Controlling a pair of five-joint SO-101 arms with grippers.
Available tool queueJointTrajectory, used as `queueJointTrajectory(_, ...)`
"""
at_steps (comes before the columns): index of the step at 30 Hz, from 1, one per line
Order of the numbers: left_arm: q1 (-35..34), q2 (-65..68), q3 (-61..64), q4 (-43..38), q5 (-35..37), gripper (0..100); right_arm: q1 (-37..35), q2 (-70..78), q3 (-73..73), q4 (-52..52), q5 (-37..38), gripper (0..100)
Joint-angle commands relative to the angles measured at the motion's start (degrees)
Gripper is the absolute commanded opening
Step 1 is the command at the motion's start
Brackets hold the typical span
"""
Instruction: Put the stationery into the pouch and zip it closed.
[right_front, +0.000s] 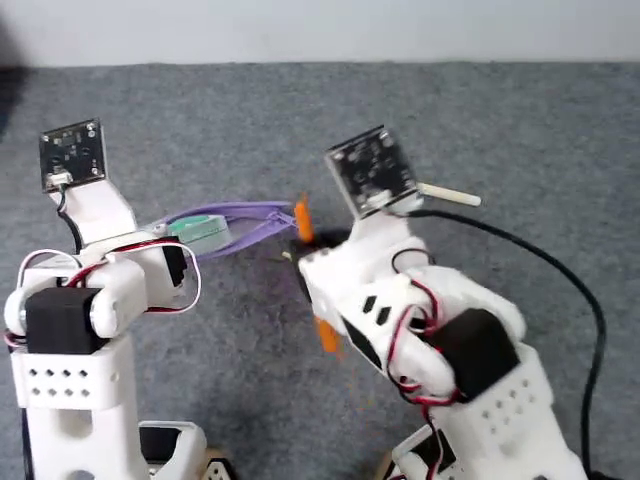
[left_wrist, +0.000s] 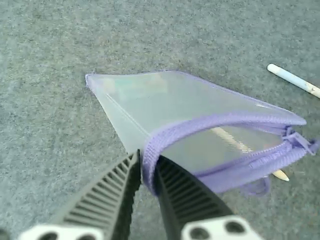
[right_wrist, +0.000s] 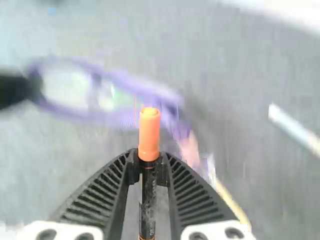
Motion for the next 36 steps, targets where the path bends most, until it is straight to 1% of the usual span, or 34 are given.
queueJointTrajectory(1,0.4,-0.1,-3.5,0.3,0.5,1,0.4,1.6,-7.3,-7.1,0.4,0.8)
queueJointTrajectory(8,0.4,-0.1,-3.4,0.3,0.5,1,0.3,5.4,-10.5,-24.3,0.5,0.8)
queueJointTrajectory(11,0.4,0.0,-3.3,0.1,0.5,1,-0.5,7.4,-10.5,-29.5,0.5,0.8)
queueJointTrajectory(15,0.4,0.0,-3.3,-0.1,0.5,1,-3.4,10.2,-10.3,-32.7,0.7,0.8)
queueJointTrajectory(18,0.4,0.0,-3.3,-0.1,0.5,1,-4.4,9.9,-6.8,-37.1,0.9,0.8)
queueJointTrajectory(20,0.4,0.0,-3.3,-0.1,0.5,1,-4.4,8.0,-3.3,-39.2,1.0,0.8)
queueJointTrajectory(24,0.4,0.0,-3.3,0.2,0.5,1,-5.1,2.0,5.3,-42.4,4.4,0.8)
queueJointTrajectory(27,0.4,0.0,-3.3,-0.1,0.5,1,-5.3,-0.7,11.1,-45.8,5.5,0.8)
queueJointTrajectory(31,0.4,0.0,-3.2,-0.2,0.5,1,-5.3,0.2,14.2,-51.6,5.5,0.8)
queueJointTrajectory(36,0.4,0.0,-3.2,-0.1,0.5,1,-6.6,3.3,16.0,-53.4,5.5,0.8)
